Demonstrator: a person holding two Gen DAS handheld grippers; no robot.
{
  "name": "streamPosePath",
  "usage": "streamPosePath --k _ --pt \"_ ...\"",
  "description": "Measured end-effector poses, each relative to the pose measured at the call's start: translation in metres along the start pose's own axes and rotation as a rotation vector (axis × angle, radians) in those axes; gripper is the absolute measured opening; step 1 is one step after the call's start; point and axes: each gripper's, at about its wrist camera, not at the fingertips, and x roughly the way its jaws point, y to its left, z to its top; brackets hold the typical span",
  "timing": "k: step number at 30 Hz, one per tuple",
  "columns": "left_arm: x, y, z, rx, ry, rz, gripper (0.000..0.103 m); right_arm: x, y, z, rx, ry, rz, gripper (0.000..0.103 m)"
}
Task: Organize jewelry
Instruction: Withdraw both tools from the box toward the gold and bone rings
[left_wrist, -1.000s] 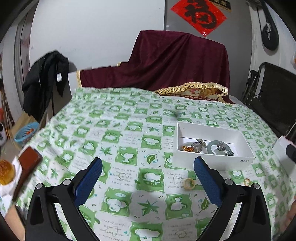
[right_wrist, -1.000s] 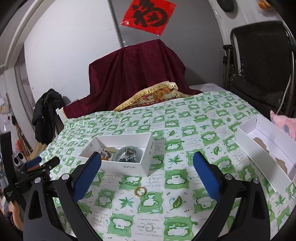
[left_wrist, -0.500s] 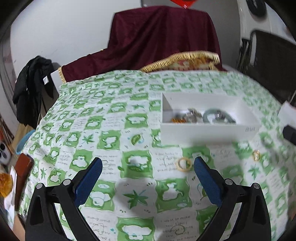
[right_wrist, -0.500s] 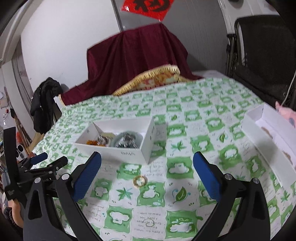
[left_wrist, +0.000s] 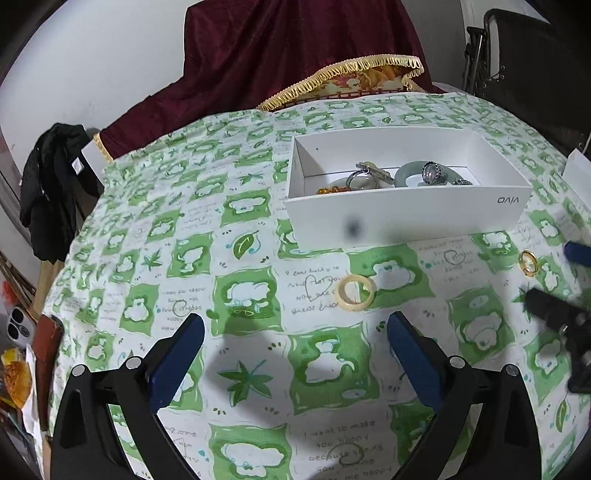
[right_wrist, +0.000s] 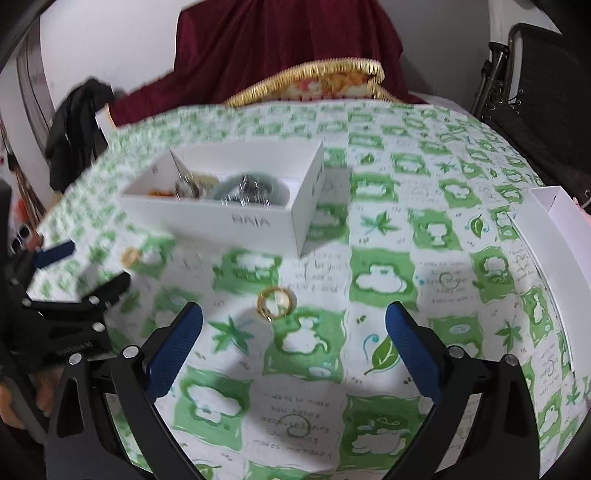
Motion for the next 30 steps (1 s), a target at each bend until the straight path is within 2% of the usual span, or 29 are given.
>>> streamPosePath --k 4,6,10,13,14,23,30 --pt "0.004 0.01 -0.001 -0.048 0.025 -0.069 0.1 0.01 0.004 -0.003 -0.049 0.058 -0.019 0.097" --pt "0.009 0.023 -0.003 -0.106 0.051 -0.151 0.1 0.01 0.006 -0.006 -0.093 0.067 -0.032 0.097" --pt "0.008 0.026 -0.004 -0.093 0.05 -0.145 0.1 0.009 -0.003 -0.007 -0.096 0.06 -0.031 0.096" --pt "0.008 0.025 -0.004 -0.093 0.049 -0.142 0.1 0.004 -0.018 -0.002 -0.045 0.026 0.059 0.076" --pt "0.008 0.024 -0.004 -0.093 0.049 -0.142 0.1 0.004 -0.021 0.0 -0.037 0.022 0.08 0.075" --pt "0.008 0.023 -0.004 -0.093 0.048 -0.141 0.1 0.005 -0.007 0.002 -0.095 0.033 0.072 0.076" --pt "0.009 0.023 -0.003 -0.09 0.048 -0.142 0.1 0.01 -0.017 0.009 -0.044 0.027 0.06 0.075"
